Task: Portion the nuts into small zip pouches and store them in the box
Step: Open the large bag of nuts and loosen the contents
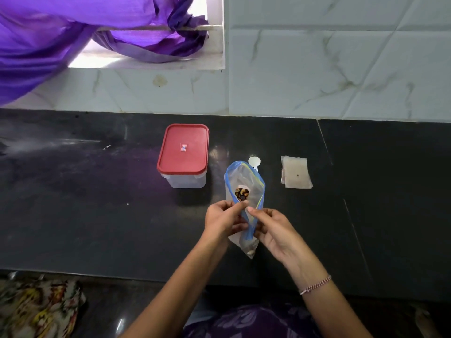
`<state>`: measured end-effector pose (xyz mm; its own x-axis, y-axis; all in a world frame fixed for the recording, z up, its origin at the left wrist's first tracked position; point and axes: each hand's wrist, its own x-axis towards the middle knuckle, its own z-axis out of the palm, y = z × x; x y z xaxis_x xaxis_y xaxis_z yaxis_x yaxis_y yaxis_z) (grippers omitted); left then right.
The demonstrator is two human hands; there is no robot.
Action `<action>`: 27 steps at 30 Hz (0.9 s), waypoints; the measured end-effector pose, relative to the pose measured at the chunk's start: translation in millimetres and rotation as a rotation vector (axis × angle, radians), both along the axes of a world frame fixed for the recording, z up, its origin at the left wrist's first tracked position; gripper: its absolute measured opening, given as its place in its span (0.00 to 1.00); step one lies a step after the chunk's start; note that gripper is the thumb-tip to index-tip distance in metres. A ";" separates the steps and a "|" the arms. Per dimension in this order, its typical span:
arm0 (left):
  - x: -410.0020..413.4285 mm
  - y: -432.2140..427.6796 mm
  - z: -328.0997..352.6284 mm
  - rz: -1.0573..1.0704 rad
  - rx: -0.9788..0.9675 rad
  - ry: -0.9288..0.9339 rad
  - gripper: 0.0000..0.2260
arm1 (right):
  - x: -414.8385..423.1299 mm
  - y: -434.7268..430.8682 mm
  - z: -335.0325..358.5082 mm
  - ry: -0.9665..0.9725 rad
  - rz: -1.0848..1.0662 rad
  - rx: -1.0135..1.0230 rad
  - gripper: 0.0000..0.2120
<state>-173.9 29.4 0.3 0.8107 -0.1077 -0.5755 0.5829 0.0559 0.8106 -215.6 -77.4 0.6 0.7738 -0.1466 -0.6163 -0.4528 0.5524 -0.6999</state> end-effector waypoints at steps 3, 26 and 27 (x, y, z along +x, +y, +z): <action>-0.2 2.6 2.3 0.077 -0.097 0.027 0.08 | -7.5 0.0 -1.1 0.037 0.052 0.000 0.04; -9.5 4.5 -2.1 0.300 -0.588 0.427 0.11 | -4.1 -3.7 3.8 0.048 -0.334 0.523 0.11; -8.7 3.9 -2.4 0.293 -0.566 0.424 0.12 | -2.0 -3.7 6.1 0.061 -0.348 0.531 0.13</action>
